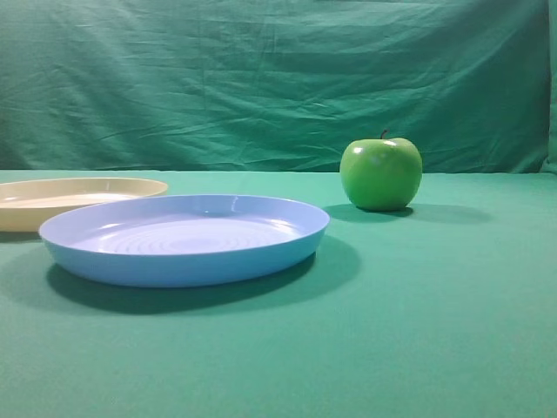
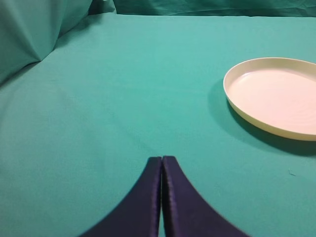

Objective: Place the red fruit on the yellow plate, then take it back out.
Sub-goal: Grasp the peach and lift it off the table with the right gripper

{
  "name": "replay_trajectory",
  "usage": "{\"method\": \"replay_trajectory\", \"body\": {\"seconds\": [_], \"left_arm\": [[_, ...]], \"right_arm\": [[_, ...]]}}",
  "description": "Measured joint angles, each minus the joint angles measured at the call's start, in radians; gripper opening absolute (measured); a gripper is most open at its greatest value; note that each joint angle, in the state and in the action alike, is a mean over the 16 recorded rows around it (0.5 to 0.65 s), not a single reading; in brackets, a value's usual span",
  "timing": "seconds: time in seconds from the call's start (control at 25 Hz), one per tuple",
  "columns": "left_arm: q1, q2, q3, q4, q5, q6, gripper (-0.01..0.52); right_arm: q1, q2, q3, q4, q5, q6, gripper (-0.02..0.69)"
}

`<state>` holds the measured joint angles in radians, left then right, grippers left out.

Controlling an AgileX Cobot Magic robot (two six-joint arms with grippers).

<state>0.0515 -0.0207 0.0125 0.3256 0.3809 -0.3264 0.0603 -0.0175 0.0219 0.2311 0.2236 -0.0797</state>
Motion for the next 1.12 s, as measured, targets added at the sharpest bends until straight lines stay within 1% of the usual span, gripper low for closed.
{"method": "replay_trajectory", "body": {"seconds": [0.16, 0.32, 0.4, 0.52, 0.64, 0.8, 0.96, 1.12], "left_arm": [[0.0, 0.0, 0.0, 0.0, 0.0, 0.0, 0.0], [0.0, 0.0, 0.0, 0.0, 0.0, 0.0, 0.0], [0.0, 0.0, 0.0, 0.0, 0.0, 0.0, 0.0], [0.0, 0.0, 0.0, 0.0, 0.0, 0.0, 0.0], [0.0, 0.0, 0.0, 0.0, 0.0, 0.0, 0.0], [0.0, 0.0, 0.0, 0.0, 0.0, 0.0, 0.0], [0.0, 0.0, 0.0, 0.0, 0.0, 0.0, 0.0], [0.0, 0.0, 0.0, 0.0, 0.0, 0.0, 0.0]], "right_arm": [[0.0, 0.009, -0.035, 0.07, -0.023, 0.013, 0.0], [0.0, 0.044, -0.101, 0.133, 0.011, 0.017, 0.0], [0.0, 0.078, -0.145, 0.151, 0.065, 0.012, 0.0], [0.0, 0.152, -0.223, 0.16, 0.196, -0.016, 0.0], [0.0, 0.244, -0.304, 0.161, 0.331, -0.063, 0.0], [0.0, 0.377, -0.386, 0.154, 0.464, -0.143, 0.0], [0.005, 0.511, -0.436, 0.123, 0.56, -0.223, 0.0], [0.025, 0.626, -0.459, 0.068, 0.594, -0.285, 0.003]]}}
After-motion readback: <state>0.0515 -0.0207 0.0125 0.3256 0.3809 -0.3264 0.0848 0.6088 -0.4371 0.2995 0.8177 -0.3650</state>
